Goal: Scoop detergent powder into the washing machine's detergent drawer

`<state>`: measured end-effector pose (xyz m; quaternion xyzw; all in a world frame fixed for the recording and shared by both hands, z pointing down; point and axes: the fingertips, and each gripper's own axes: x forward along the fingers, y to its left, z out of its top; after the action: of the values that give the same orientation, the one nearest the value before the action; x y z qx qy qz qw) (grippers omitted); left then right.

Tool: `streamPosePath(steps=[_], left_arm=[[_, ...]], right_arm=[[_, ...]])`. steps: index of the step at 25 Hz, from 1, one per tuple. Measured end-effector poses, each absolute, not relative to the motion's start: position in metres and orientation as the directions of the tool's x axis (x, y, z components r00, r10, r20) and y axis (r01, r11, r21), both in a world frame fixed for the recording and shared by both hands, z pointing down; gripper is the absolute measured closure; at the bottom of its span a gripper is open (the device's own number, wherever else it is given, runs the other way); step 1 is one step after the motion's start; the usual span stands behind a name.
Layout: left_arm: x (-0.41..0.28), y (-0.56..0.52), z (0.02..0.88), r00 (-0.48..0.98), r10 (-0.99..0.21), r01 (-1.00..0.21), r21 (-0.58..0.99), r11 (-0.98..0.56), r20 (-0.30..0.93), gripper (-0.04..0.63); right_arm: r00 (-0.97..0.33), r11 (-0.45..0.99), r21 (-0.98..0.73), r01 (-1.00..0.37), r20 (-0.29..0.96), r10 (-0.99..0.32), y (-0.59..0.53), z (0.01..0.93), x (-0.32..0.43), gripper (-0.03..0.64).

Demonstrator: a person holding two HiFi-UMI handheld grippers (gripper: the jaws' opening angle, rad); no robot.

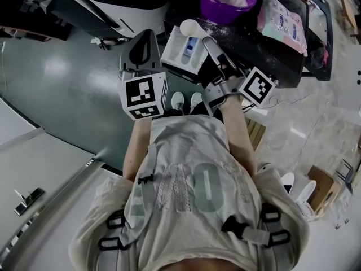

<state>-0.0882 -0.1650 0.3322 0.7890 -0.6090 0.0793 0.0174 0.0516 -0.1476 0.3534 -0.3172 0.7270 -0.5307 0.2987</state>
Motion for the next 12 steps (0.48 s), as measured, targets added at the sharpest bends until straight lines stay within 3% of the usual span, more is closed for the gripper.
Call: streamPosePath(steps=[12], left_arm=[[-0.109, -0.174, 0.350, 0.229, -0.956, -0.967, -0.071, -0.245, 0.181, 0.575]], right_arm=[[-0.630, 0.200, -0.969, -0.147, -0.064, -0.774, -0.155, 0.381, 0.037, 0.606]])
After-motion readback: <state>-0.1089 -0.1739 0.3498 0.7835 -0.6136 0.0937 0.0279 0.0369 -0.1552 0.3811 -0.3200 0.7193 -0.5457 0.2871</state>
